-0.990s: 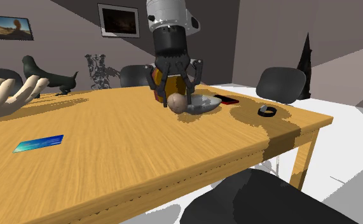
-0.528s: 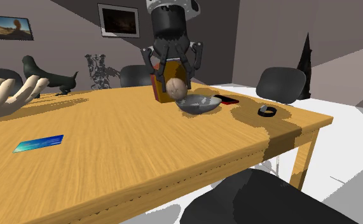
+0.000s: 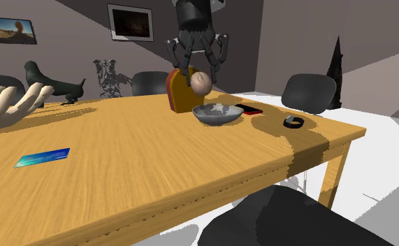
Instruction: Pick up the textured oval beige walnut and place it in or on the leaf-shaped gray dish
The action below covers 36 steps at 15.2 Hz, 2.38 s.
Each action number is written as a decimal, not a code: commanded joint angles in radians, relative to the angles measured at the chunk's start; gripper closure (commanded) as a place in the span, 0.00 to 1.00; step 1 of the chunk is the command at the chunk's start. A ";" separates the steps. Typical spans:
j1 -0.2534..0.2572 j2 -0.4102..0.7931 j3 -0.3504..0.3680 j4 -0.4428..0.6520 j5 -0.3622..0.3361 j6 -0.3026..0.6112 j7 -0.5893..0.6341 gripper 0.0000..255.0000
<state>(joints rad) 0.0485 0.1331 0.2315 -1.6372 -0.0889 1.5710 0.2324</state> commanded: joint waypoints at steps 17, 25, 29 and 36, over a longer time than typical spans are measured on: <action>-0.020 0.468 -0.055 0.608 -0.090 -0.137 -0.113 1.00; -0.032 0.447 -0.054 0.469 -0.087 -0.020 -0.101 1.00; -0.032 0.447 -0.054 0.469 -0.087 -0.020 -0.101 1.00; -0.032 0.447 -0.054 0.469 -0.087 -0.020 -0.101 0.00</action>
<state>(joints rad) 0.0167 0.5803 0.1778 -1.1682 -0.1762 1.5514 0.1311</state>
